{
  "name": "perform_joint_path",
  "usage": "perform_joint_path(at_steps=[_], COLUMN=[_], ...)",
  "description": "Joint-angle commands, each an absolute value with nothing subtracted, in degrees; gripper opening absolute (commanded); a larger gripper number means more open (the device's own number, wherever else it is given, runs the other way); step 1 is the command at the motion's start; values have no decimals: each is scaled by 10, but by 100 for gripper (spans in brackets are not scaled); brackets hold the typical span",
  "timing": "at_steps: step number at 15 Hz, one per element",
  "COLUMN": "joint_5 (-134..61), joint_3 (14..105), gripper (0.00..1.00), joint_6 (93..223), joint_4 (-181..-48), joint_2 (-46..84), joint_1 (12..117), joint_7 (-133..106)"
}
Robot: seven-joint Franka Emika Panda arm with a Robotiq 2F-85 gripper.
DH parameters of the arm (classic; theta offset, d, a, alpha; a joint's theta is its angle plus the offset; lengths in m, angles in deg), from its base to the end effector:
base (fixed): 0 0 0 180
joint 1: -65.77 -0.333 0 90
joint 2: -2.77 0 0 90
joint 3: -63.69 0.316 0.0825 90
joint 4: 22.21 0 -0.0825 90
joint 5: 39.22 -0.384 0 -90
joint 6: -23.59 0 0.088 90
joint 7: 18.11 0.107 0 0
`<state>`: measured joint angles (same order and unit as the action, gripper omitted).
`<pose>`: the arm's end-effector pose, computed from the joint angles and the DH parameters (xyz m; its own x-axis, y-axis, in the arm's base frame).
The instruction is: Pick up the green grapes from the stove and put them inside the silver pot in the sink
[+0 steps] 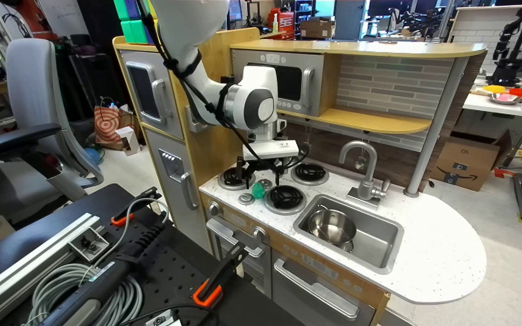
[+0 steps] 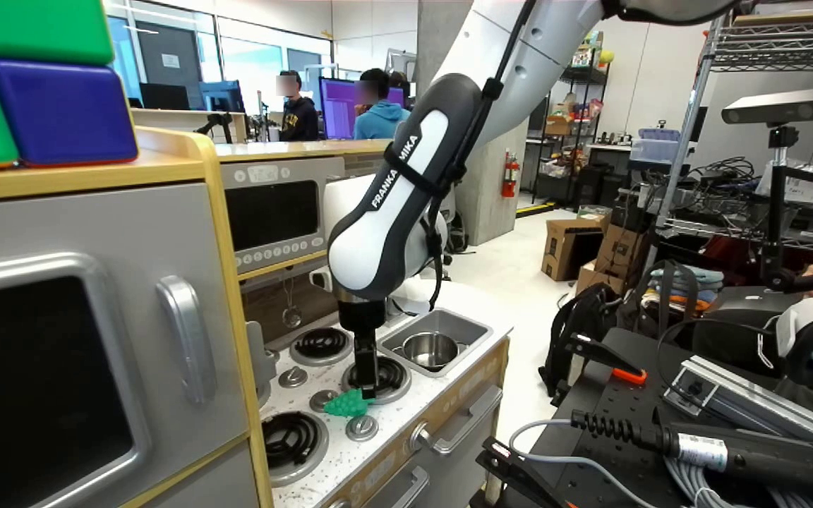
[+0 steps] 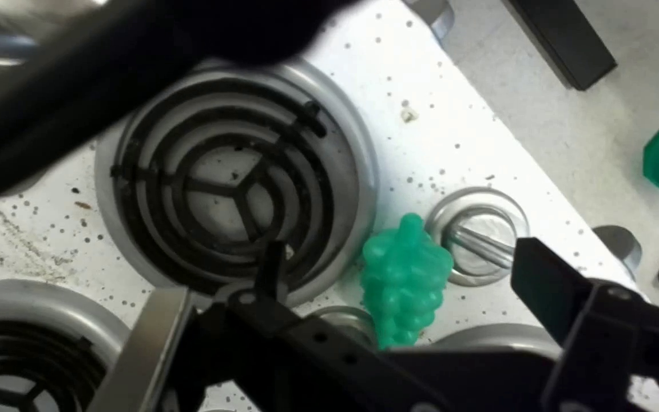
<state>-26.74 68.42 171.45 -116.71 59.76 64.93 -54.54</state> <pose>0.6442 0.0636 0.0274 0.6313 0.7726 -0.0683 0.7741 -0.6331 -0.0060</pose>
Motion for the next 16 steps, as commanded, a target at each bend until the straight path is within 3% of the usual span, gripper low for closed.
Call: perform_joint_path(at_steps=[1, 4, 9, 10, 12, 16], joint_5=[-206, -214, -224, -225, -225, -227], joint_3=[658, 689, 712, 715, 719, 725], gripper=[100, 100, 100, 75, 66, 34], joint_6=[1776, 1837, 1825, 1825, 1828, 1842], joint_4=[-1121, -1118, -1105, -1104, -1104, -1116], joint_2=[645, 669, 690, 690, 688, 676], joint_1=[621, 648, 666, 671, 676, 685], joint_7=[-538, -555, -560, -562, -562, -560])
